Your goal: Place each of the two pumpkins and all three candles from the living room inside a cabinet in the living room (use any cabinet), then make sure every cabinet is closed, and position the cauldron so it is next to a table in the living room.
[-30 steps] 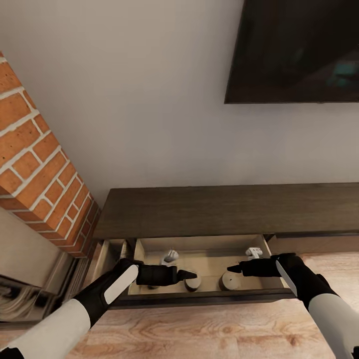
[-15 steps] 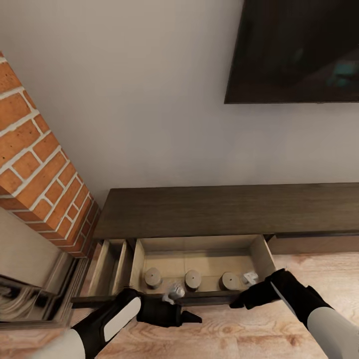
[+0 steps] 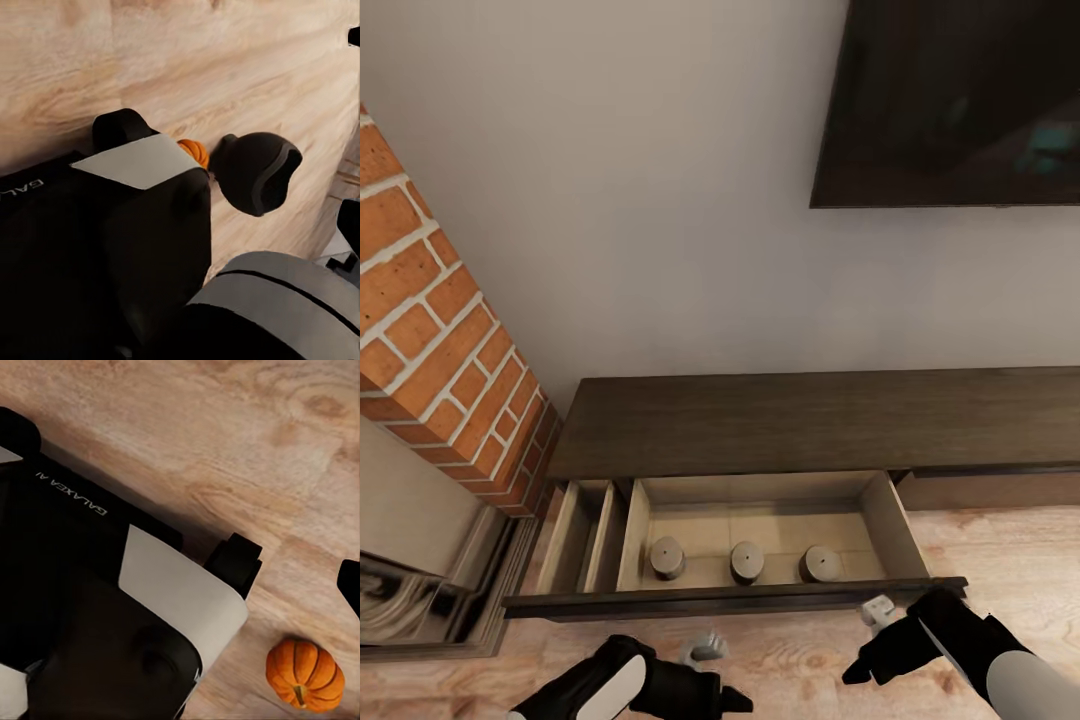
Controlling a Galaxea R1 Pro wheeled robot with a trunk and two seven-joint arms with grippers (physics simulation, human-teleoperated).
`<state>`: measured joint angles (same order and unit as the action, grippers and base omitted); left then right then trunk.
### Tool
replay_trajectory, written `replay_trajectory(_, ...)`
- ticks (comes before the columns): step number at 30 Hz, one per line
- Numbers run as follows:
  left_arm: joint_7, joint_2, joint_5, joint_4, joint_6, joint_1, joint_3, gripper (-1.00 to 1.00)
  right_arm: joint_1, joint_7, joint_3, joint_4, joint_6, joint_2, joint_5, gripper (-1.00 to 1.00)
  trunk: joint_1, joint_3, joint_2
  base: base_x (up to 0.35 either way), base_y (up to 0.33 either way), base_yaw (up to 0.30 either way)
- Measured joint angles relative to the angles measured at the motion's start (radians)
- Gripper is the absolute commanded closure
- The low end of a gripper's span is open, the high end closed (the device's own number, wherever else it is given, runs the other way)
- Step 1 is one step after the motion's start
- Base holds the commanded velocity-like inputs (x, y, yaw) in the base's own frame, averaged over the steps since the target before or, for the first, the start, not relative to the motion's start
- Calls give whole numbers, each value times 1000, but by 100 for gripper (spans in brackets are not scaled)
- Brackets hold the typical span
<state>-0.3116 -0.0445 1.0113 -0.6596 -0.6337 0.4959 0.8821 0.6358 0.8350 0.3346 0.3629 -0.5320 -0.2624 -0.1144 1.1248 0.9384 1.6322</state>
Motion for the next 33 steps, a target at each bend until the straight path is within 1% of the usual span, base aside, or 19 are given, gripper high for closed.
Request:
replay_trajectory(3,20,68,-2,142,71,-1,0,-100,-10,-30,0,-9,56,1,7,-100,0,0,0,0,0,0)
replay_trajectory(4,39,79,-2,161,79,0,-1,-100,-11,-49,0,-21,77,1,9,-100,0,0,0,0,0,0)
replay_trajectory(6,88,90,-2,183,102,0,-1,-100,-14,-83,0,-59,128,5,10,-100,0,0,0,0,0,0)
replay_trajectory(7,123,94,-2,193,143,0,-2,-100,-15,-98,0,-92,179,16,11,-100,0,0,0,0,0,0)
replay_trajectory(8,160,96,0,198,206,0,-2,-100,-16,-106,0,-123,239,29,12,-100,0,0,0,0,0,0)
replay_trajectory(10,221,99,1,215,304,0,-1,-100,-17,-112,-1,-158,315,39,12,-100,0,0,0,0,0,0)
replay_trajectory(11,278,110,3,242,365,-1,-1,-100,-17,-118,-1,-177,359,42,13,-100,0,0,0,0,0,0)
replay_trajectory(14,391,142,4,300,427,-1,0,-100,-17,-166,-2,-203,439,45,15,-100,0,0,0,0,0,0)
replay_trajectory(16,428,150,3,315,444,0,-1,-100,-18,-220,-3,-220,488,47,15,-100,0,0,0,0,0,0)
replay_trajectory(18,445,153,2,325,464,0,-1,-100,-19,-278,-4,-242,540,61,16,-100,0,0,0,0,0,0)
replay_trajectory(21,460,154,1,333,523,0,-2,-100,-27,-404,-4,-310,665,105,18,-100,0,0,0,0,0,0)
replay_trajectory(22,483,155,1,334,533,0,-2,-100,-39,-468,-4,-324,710,122,17,-100,0,0,0,0,0,0)
replay_trajectory(23,548,157,0,334,539,0,-2,-100,-55,-547,-4,-329,743,139,15,-100,0,0,0,0,0,0)
replay_trajectory(24,599,157,-1,334,547,0,-2,-100,-61,-583,-5,-330,753,146,15,-100,0,0,0,0,0,0)
replay_trajectory(25,652,158,-1,334,578,0,-2,-100,-64,-623,-5,-330,759,159,16,-100,0,0,0,0,0,0)
replay_trajectory(26,682,161,-1,334,610,0,-2,-100,-65,-662,-6,-330,761,173,18,-100,0,0,0,0,0,0)
replay_trajectory(29,736,164,1,334,649,0,-2,-100,-66,-750,-6,-332,755,206,27,-100,0,0,0,0,0,0)
replay_trajectory(31,760,164,1,333,657,0,-2,-100,-67,-778,-6,-335,754,230,38,-100,0,0,0,0,0,0)
replay_trajectory(33,771,162,1,329,661,0,-2,-100,-68,-789,-7,-338,753,243,51,-100,0,0,0,0,0,0)
